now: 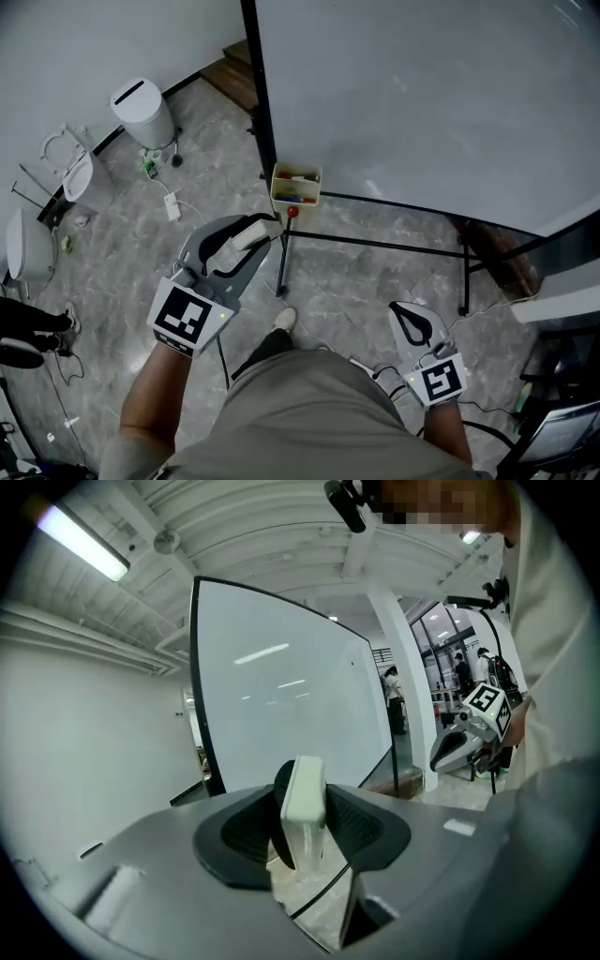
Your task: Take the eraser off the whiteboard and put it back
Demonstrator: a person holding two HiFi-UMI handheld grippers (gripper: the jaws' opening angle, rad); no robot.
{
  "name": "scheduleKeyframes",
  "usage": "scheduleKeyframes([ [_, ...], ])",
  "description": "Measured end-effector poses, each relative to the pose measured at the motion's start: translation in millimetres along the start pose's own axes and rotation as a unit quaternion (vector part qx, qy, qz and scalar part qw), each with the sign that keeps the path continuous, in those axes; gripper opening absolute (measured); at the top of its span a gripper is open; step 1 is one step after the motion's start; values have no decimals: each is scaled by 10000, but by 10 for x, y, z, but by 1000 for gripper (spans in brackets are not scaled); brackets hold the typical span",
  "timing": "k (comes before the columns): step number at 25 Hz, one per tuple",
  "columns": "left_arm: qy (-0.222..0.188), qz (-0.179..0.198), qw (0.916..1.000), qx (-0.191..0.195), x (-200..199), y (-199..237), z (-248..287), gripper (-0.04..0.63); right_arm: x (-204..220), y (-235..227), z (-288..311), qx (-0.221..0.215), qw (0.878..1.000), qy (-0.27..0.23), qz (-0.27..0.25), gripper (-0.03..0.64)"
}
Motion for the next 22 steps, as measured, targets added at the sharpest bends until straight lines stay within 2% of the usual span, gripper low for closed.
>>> scheduleKeyframes([
  [7, -89, -415, 9970, -651, -149, -365, -749, 173, 18, 56, -10, -553, 9980, -211, -241, 3],
  [14, -141, -594, 9918, -1121, -251, -545, -1433, 173, -124, 258, -8, -920, 9946, -308, -376, 3],
  [22, -29, -487, 9860, -1597, -159, -648, -1722, 172, -89, 280, 196, -1277, 9892, -442, -565, 3],
])
Point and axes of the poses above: the fingertips, and each gripper's own axes: z forward along the fingers, y to its left, x out of its underside, the point moved 8 cm from there along -z, backward along the fingers, and after that the axes turned 8 degrees about -z, right-handed, at the moved point
